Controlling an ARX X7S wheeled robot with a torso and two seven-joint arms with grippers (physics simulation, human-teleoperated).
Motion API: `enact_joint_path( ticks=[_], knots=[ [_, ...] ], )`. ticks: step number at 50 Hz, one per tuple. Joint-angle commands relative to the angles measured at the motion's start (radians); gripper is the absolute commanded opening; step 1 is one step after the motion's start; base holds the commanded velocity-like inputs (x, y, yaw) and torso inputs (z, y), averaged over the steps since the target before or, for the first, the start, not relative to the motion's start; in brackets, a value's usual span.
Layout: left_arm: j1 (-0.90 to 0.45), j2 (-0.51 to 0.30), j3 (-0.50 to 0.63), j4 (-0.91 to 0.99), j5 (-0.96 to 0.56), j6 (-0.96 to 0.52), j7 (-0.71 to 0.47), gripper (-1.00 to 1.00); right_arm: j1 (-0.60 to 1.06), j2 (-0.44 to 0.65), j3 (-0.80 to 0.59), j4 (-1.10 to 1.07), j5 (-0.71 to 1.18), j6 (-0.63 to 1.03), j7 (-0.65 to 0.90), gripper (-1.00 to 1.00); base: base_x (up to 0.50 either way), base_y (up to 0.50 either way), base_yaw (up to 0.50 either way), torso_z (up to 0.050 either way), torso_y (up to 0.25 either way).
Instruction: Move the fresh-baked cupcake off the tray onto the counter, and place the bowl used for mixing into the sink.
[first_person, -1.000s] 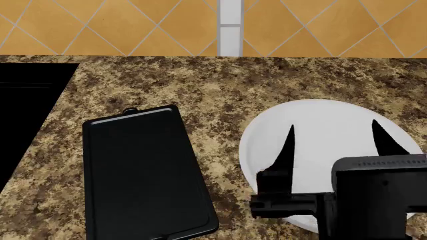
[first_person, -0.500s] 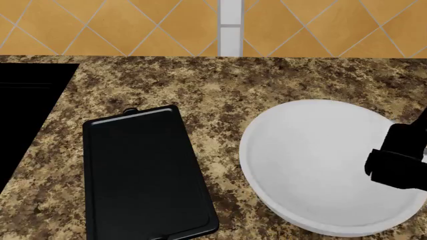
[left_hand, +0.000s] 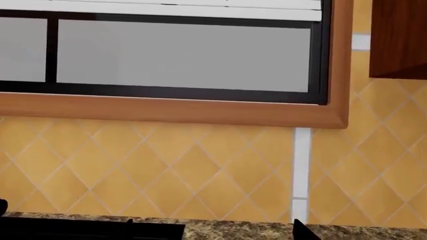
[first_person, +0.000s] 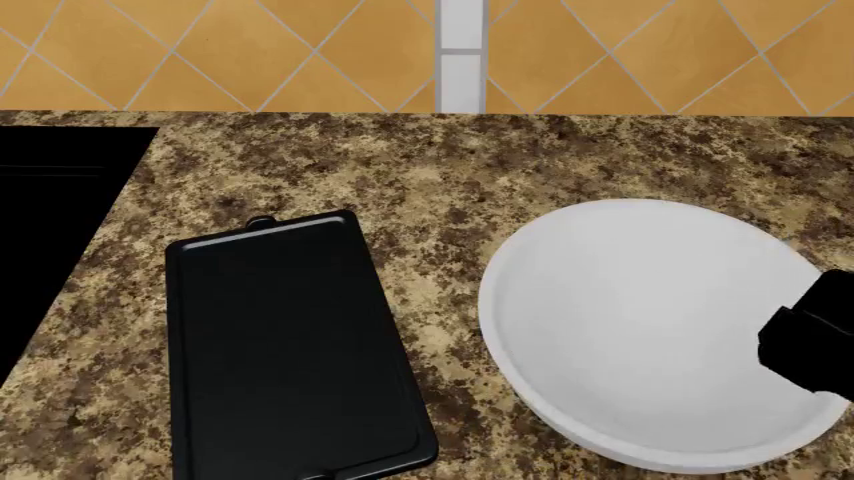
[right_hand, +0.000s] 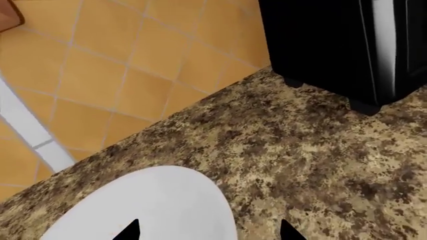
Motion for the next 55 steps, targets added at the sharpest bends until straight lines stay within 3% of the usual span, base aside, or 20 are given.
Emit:
enact_joint_path(
  ticks=[1,9,27,33,48,49,55],
  knots=[
    [0.040,0.005,-0.038,-0.010,-0.014,0.007,0.008,1.00,-0.053,-0.027,-0.011,0.064,-0.076,-0.049,-0.051,1.00,0.00,0.00,0.00,0.000,0.000],
    [0.068,0.039,-0.051,-0.017,-0.008,0.025,-0.017,1.00,-0.068,-0.050,-0.017,0.109,-0.068,-0.064,-0.077,1.00,0.00,0.00,0.00,0.000,0.000],
    [0.064,-0.011,-0.072,0.001,-0.022,-0.007,0.015,1.00,-0.116,-0.064,-0.067,0.174,-0.168,-0.129,-0.179,1.00,0.00,0.00,0.00,0.000,0.000],
    [0.088,0.020,-0.068,-0.012,-0.012,0.017,-0.004,1.00,-0.117,-0.070,-0.102,0.203,-0.202,-0.146,-0.213,1.00,0.00,0.00,0.00,0.000,0.000],
    [0.102,-0.002,-0.087,-0.007,-0.014,0.010,0.015,1.00,-0.110,-0.079,-0.173,0.287,-0.272,-0.193,-0.284,1.00,0.00,0.00,0.00,0.000,0.000],
    [0.104,-0.005,-0.087,-0.008,-0.015,0.013,0.019,1.00,-0.110,-0.081,-0.176,0.292,-0.275,-0.195,-0.288,-1.00,0.00,0.00,0.00,0.000,0.000],
    [0.113,-0.016,-0.092,-0.006,-0.012,0.013,0.027,1.00,-0.112,-0.086,-0.207,0.326,-0.304,-0.212,-0.314,-1.00,0.00,0.00,0.00,0.000,0.000]
  ],
)
